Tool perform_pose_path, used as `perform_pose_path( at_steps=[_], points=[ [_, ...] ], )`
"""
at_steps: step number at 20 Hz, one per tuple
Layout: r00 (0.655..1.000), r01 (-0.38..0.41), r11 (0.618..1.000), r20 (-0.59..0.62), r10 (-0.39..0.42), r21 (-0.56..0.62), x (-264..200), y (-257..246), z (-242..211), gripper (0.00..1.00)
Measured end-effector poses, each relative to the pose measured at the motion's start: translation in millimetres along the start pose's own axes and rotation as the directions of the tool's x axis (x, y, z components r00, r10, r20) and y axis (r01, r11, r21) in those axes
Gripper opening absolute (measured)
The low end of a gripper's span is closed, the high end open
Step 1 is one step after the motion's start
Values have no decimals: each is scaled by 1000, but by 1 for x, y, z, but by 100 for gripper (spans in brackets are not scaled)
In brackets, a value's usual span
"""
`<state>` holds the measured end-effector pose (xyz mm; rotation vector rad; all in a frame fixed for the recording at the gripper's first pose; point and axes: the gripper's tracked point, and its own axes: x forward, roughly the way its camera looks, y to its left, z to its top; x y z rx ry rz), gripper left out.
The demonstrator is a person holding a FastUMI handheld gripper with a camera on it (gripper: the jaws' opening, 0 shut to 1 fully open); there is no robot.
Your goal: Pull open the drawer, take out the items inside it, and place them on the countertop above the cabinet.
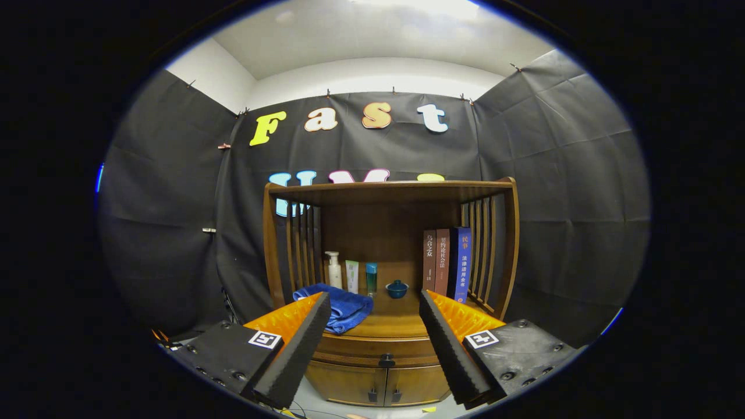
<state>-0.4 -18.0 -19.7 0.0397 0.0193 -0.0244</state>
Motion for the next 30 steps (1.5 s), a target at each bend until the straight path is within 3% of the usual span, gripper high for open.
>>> perform_pose_path(
  at_steps=[11, 17, 27, 30],
  points=[
    [998, 0, 1000, -68, 0, 11, 32, -8, -67, 99],
    [985, 9, 999, -172, -1, 42, 67, -20, -160, 99],
    [912, 65, 997, -408, -48, 29, 130, -38, -299, 100],
    [900, 73, 997, -434, -49, 39, 136, -40, -316, 86]
  ],
)
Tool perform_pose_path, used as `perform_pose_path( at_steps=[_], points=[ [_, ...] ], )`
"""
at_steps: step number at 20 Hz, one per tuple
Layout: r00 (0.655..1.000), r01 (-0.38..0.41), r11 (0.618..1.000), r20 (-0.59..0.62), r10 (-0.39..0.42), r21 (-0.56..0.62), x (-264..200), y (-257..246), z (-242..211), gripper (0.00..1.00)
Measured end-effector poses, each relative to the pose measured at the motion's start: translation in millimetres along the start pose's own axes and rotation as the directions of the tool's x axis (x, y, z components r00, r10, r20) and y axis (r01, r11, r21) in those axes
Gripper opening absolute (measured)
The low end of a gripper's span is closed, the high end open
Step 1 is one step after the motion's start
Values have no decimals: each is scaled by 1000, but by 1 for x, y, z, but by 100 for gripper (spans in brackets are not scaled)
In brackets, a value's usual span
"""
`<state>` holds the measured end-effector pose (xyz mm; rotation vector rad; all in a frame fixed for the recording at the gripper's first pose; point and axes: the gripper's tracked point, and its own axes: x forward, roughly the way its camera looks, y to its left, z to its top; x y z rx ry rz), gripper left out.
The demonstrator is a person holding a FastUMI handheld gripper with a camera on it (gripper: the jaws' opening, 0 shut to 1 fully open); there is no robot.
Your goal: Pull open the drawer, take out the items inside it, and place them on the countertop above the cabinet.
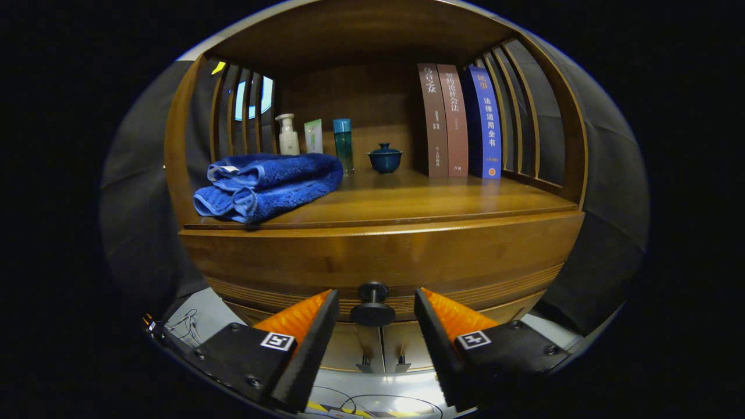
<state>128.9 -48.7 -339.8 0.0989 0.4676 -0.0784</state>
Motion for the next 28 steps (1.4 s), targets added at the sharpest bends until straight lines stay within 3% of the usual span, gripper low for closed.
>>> perform_pose_path(
  at_steps=[3, 5, 9, 16, 28],
  points=[
    [999, -11, 1000, -40, 11, 8, 6, 2, -11, 60],
    [999, -8, 1000, -40, 8, -6, 13, 2, -19, 49],
    [999, 8, 1000, -41, -9, -22, 8, 2, -14, 40],
    [997, 0, 1000, -78, 1, 2, -4, 3, -20, 40],
    [991, 16, 1000, -130, -18, -13, -97, -2, -53, 39]
  ],
)
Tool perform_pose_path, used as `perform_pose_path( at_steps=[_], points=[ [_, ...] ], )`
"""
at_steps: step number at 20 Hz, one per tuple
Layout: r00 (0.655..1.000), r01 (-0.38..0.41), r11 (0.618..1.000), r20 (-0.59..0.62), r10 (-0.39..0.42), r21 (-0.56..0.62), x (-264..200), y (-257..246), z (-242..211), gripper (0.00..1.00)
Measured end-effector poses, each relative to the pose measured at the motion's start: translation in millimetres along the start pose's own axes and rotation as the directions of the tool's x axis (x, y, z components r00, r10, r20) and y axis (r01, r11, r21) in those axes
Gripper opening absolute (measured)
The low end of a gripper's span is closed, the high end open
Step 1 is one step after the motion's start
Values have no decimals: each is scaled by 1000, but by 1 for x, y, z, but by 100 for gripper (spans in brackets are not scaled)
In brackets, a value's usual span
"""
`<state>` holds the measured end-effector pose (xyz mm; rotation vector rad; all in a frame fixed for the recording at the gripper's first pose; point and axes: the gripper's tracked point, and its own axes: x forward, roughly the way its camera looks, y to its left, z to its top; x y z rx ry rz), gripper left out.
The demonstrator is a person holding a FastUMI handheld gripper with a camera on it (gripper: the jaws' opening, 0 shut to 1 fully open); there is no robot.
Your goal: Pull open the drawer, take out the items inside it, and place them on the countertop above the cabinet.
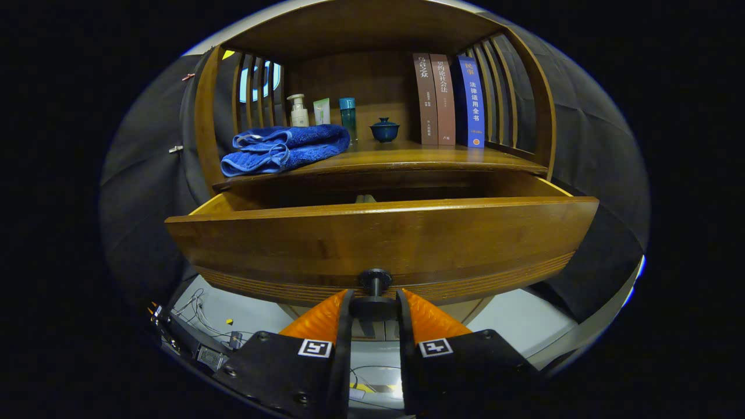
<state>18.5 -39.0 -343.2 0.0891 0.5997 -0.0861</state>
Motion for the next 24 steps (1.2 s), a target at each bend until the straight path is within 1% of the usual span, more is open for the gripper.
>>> perform_pose_path(
  at_steps=[8, 15, 17, 19, 20, 21, 24],
  points=[
    [999, -2, 1000, -33, 3, 18, -40, 1, -21, 40],
    [998, 1, 999, -57, 1, 33, -44, 0, -32, 39],
    [998, 0, 999, -62, 3, 38, -43, 0, -33, 41],
    [999, 16, 999, -53, -14, 40, -50, 0, -27, 47],
    [999, 25, 999, -26, -24, 35, -56, 1, -19, 51],
    [1000, 18, 999, 4, -18, 31, -66, 4, -7, 53],
    [997, 18, 999, 76, -21, 36, -93, 11, 35, 86]
  ],
)
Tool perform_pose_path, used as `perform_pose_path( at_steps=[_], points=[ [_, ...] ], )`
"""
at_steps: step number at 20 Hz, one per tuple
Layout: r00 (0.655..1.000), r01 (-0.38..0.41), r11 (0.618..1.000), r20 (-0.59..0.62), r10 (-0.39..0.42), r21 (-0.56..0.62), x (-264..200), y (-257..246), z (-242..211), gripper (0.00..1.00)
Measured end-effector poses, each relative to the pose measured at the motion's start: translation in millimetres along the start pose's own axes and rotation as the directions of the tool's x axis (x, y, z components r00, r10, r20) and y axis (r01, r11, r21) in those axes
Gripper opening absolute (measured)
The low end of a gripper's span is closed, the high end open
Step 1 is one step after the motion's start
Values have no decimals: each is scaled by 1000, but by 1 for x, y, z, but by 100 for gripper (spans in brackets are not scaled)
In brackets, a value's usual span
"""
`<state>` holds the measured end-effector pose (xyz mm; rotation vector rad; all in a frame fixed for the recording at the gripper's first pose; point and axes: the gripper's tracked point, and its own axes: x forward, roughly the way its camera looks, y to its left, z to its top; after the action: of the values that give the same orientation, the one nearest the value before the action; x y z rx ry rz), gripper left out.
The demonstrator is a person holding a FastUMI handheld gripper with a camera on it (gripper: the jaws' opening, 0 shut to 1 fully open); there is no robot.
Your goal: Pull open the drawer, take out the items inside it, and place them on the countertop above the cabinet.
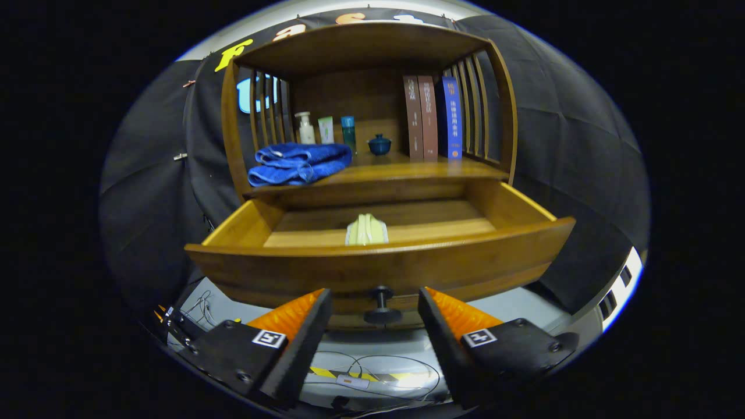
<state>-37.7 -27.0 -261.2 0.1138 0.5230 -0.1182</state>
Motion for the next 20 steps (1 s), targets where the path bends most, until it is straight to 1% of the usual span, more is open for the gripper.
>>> perform_pose_path(
  at_steps=[1, 3, 5, 7, 11, 12, 14, 17, 20],
  points=[
    [1000, 5, 1000, 15, -5, 16, -3, -1, 18, 97],
    [1000, 15, 999, 21, -16, 50, 5, -1, 49, 97],
    [1000, -10, 997, 5, 10, 72, 23, 8, 72, 99],
    [998, -32, 996, -55, 36, 83, 42, 16, 82, 99],
    [983, -23, 997, -181, 35, 71, 86, 21, 84, 99],
    [975, -25, 997, -220, 40, 71, 100, 23, 80, 100],
    [950, -5, 999, -310, 19, 48, 124, 21, 68, 100],
    [900, 9, 1000, -436, -7, 3, 156, 20, 47, 100],
    [847, 12, 999, -530, -30, -37, 173, 20, 28, 100]
  ],
)
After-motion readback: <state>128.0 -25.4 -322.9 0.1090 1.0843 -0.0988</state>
